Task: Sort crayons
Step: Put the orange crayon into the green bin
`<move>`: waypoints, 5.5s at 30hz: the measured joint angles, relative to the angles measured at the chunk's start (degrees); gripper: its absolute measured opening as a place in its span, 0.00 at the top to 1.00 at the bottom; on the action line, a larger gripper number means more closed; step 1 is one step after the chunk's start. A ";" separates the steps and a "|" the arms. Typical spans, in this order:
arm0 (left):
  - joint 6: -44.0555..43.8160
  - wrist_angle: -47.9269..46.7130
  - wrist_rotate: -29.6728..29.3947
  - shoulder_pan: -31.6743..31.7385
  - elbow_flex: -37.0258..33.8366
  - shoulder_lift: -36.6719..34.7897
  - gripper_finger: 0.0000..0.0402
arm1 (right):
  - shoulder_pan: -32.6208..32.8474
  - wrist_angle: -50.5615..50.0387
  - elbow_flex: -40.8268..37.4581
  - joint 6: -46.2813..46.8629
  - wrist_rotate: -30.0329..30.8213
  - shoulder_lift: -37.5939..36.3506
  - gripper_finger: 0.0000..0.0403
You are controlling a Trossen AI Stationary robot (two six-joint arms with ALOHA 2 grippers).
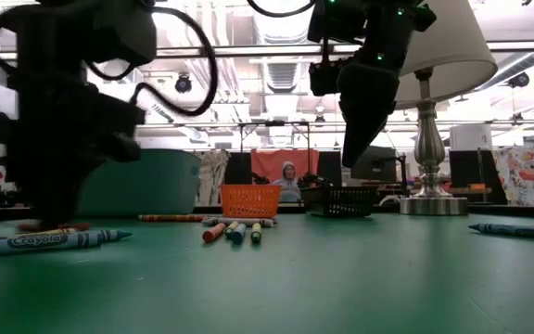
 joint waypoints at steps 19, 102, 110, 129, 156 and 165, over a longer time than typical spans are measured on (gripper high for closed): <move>4.98 -3.21 -12.72 16.61 3.09 -23.39 1.00 | 0.00 2.83 -1.16 -1.29 0.03 0.00 0.77; 23.64 44.57 16.25 63.04 -9.75 -38.10 0.81 | -10.00 -3.32 0.23 39.69 -28.77 -0.21 0.77; 20.38 44.46 16.26 63.04 -9.85 -38.08 0.81 | -4.39 -31.63 3.83 47.58 -27.94 -0.28 0.77; 8.64 43.79 16.33 62.80 -11.72 -38.19 0.81 | 6.88 -18.51 0.04 46.84 -14.57 -0.17 0.77; 3.86 45.12 16.30 62.82 -11.74 -38.12 0.81 | 7.37 -5.50 -1.03 20.01 1.11 5.01 0.77; -3.54 45.34 20.73 60.58 -11.74 -38.04 0.81 | 6.20 20.52 -5.27 -10.55 11.38 5.01 0.77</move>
